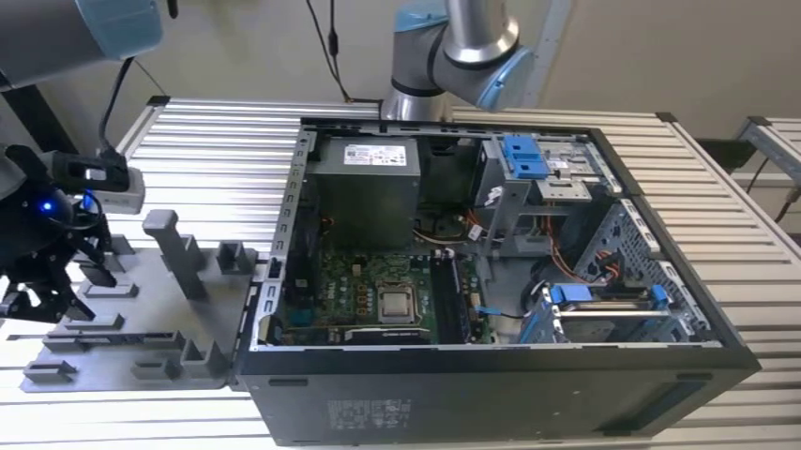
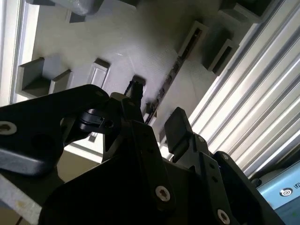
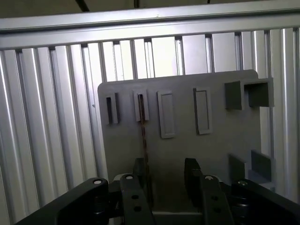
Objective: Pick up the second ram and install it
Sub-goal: 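Pick up the second ram and move it above second insertion slot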
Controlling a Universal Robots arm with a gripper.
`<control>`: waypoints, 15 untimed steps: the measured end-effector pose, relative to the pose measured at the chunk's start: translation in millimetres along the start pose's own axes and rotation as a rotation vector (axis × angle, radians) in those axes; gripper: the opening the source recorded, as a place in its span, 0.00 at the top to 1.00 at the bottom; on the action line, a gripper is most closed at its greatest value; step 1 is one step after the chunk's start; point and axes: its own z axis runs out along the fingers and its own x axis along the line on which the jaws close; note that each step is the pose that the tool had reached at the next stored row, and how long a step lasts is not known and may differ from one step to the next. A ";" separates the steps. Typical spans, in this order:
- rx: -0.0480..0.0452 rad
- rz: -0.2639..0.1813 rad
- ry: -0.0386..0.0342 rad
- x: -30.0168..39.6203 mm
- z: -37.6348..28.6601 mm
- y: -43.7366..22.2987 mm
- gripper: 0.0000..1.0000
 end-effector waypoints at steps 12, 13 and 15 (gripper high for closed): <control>0.0112 -0.001 -0.0015 3.5 21.7 2.8 0.52; 0.0112 -0.001 -0.0014 3.7 23.2 2.9 0.52; 0.0115 -0.001 -0.0013 4.0 26.6 3.1 0.52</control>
